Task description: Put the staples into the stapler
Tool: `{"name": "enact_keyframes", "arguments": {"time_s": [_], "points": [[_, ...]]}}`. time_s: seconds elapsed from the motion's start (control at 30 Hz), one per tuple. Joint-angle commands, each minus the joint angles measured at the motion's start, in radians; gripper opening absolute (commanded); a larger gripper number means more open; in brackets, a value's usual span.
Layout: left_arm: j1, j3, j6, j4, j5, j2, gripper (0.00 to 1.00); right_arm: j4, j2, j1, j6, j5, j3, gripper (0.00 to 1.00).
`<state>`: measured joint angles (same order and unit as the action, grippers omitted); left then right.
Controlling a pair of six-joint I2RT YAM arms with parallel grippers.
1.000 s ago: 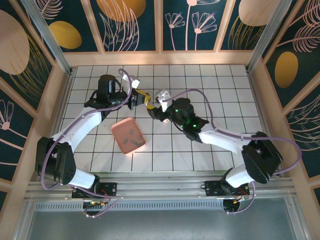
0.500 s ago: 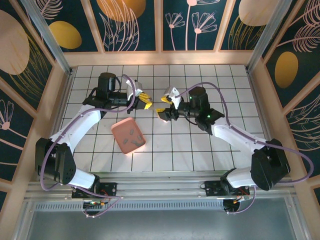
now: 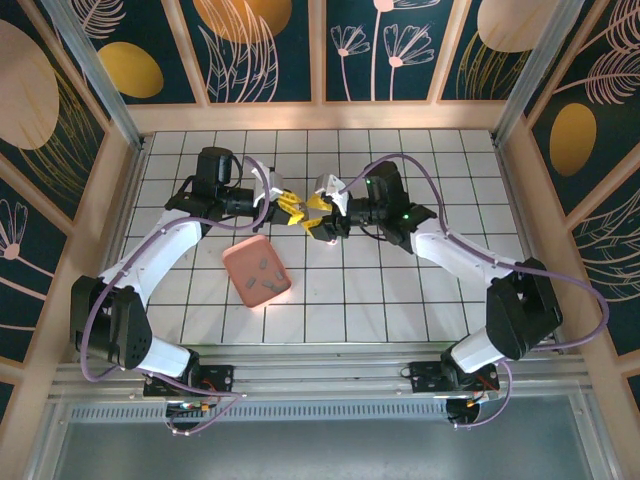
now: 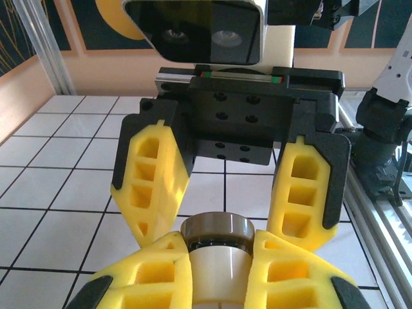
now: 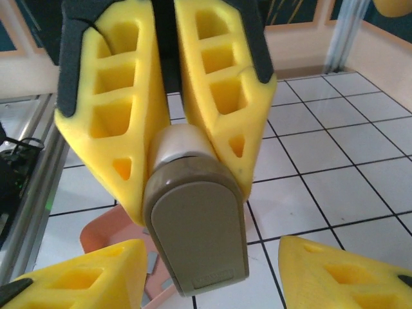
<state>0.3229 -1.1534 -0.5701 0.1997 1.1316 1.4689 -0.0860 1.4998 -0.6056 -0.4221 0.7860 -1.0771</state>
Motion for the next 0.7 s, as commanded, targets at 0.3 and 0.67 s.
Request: {"name": "enact_keyframes", "arguments": {"time_s": [0.3, 0.67], "points": [[-0.001, -0.034, -0.034, 0.012, 0.086, -0.003, 0.0, 0.058, 0.051, 0.021, -0.032, 0.145, -0.079, 0.44], [-0.001, -0.013, 0.023, -0.034, 0.015, -0.033, 0.59, -0.028, -0.004, 0.045, 0.026, 0.072, 0.0, 0.17]]}}
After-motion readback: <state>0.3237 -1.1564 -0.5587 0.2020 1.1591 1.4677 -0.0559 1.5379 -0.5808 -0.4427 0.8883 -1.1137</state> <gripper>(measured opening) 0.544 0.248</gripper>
